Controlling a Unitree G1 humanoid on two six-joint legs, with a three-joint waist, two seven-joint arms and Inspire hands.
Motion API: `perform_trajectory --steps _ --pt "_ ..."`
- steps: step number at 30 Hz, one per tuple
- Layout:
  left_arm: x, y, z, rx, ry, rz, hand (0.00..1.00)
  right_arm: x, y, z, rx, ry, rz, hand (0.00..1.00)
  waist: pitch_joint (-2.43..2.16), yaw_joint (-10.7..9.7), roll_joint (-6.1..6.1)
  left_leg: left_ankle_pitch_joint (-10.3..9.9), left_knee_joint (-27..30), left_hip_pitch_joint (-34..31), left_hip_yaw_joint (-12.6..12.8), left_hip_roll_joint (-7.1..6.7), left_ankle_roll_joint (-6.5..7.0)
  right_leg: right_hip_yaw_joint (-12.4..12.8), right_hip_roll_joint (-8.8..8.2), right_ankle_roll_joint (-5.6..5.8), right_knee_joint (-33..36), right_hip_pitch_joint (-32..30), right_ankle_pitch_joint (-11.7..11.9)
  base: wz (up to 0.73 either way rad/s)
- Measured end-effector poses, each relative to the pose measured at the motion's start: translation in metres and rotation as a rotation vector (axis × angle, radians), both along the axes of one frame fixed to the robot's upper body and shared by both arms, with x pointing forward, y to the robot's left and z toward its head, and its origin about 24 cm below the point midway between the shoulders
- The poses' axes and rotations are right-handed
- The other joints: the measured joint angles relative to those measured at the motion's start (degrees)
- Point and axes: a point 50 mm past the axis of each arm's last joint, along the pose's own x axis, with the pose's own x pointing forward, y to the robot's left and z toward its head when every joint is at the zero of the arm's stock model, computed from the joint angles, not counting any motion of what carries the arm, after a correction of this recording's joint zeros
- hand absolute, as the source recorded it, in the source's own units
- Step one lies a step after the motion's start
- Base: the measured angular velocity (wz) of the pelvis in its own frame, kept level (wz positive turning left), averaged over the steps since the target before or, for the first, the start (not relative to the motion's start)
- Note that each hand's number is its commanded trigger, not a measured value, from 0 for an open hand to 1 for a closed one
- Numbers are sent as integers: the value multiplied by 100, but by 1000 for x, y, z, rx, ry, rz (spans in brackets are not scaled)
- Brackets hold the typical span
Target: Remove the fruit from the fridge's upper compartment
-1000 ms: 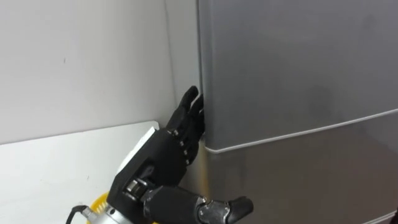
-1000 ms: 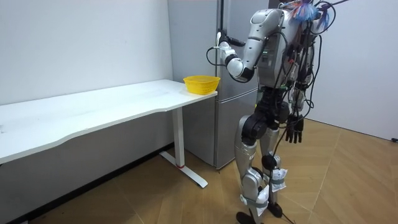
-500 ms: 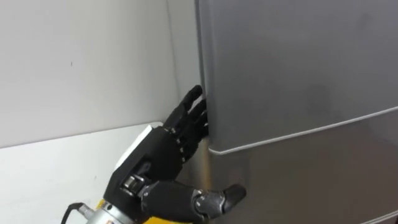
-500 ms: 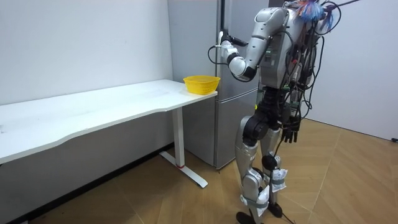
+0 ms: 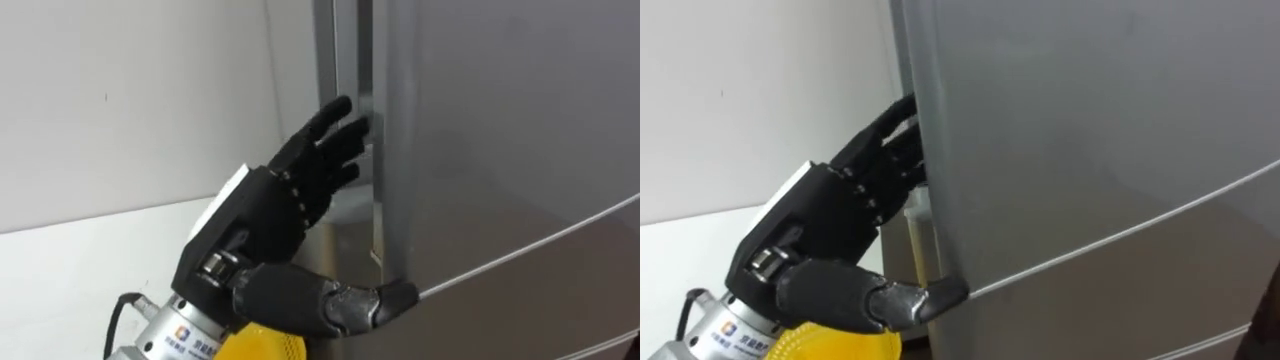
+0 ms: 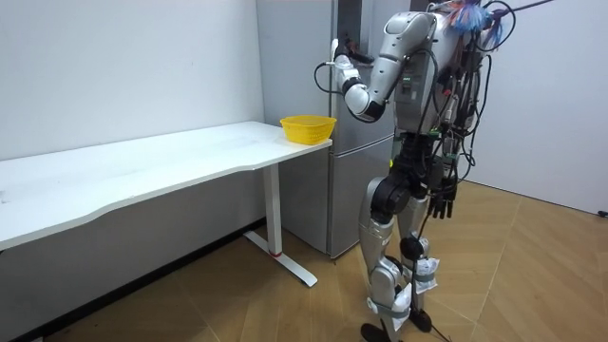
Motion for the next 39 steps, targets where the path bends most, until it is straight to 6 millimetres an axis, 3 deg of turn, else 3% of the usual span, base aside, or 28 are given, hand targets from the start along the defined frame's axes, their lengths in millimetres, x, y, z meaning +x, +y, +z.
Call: perform_trajectory --steps 4,20,31,39 --pt "-2 -9 0 18 -8 -62 0 0 0 0 -2 -5 -5 0 6 -54 11 5 0 23 10 4 -2 6 1 -8 4 -8 -7 0" --pt "-5 -13 -1 28 -21 -100 0 7 -1 1 -20 -53 -16 0 -16 -105 -78 6 -18 35 11 0 -1 -2 8 -3 -59 26 5 0" --pt "-8 -22 -2 25 -25 -146 0 10 -2 1 -28 -50 -30 0 -5 -158 -97 6 -75 103 57 4 -1 76 24 0 -92 102 29 -2" --pt "-10 -34 3 36 -47 -203 0 10 -6 2 -46 -56 -40 0 -9 -278 -90 6 -92 137 372 34 -1 287 38 10 -90 86 35 -11"
